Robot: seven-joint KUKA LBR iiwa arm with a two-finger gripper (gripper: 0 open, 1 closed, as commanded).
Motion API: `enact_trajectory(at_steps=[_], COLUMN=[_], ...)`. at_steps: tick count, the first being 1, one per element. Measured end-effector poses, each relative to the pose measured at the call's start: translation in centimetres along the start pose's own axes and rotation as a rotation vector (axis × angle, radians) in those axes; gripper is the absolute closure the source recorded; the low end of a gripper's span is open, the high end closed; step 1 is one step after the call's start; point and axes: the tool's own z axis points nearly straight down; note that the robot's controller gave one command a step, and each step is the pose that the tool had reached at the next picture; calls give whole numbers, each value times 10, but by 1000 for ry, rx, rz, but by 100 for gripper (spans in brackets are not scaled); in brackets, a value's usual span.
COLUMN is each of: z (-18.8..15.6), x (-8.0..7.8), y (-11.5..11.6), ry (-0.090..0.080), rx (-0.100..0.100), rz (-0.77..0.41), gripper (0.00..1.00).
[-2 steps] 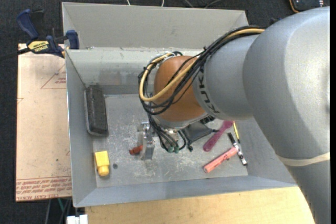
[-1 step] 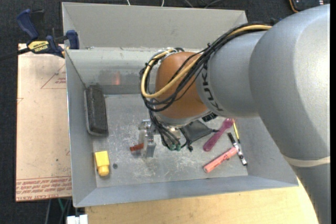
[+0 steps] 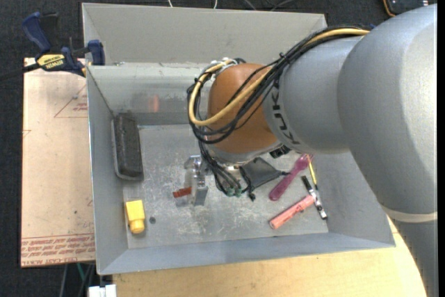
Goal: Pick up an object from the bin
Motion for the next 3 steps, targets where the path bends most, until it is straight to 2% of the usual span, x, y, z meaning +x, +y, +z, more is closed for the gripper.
enact_trajectory(at_steps=[3], z=[-37], x=[-1], y=[1], ry=[-3], rx=[-2], rz=[1], gripper=[100])
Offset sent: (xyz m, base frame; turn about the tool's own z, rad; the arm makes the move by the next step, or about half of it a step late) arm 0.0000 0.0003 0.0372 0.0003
